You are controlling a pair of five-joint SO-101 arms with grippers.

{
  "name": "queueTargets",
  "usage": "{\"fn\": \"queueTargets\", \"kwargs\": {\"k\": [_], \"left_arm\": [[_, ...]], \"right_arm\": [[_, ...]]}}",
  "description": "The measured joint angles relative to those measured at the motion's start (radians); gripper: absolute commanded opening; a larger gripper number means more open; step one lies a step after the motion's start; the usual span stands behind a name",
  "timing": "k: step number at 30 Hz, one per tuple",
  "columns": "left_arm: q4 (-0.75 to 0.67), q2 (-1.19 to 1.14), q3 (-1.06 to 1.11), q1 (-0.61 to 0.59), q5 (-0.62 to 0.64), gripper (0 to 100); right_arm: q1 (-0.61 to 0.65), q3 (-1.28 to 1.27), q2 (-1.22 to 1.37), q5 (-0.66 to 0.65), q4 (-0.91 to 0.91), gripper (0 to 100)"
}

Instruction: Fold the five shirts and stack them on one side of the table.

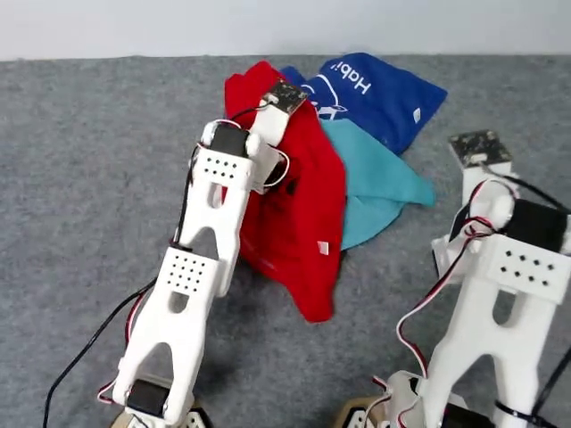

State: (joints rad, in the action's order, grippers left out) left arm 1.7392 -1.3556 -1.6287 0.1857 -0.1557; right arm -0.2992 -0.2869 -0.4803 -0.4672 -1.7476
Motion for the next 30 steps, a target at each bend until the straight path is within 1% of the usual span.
{"fn": "queueTargets", "kwargs": {"k": [3, 7, 12, 19, 30], "left_arm": [[0.0, 0.08, 0.003, -0.068, 0.0, 1], [0.0, 0.242, 0.003, -0.181, 0.0, 1], [0.0, 0.442, 0.003, -0.331, 0.0, 1], [0.0, 0.62, 0.003, -0.597, 0.0, 1], [0.0, 0.763, 0.003, -1.031, 0.0, 1]], "right_arm": [[0.0, -0.075, 0.0, 0.0, 0.035, 33.6], [0.0, -0.158, 0.0, 0.0, 0.091, 33.6], [0.0, -0.176, 0.0, 0.0, 0.112, 33.6], [0.0, -0.18, 0.0, 0.0, 0.115, 33.6], [0.0, -0.183, 0.0, 0.0, 0.115, 33.6]]}}
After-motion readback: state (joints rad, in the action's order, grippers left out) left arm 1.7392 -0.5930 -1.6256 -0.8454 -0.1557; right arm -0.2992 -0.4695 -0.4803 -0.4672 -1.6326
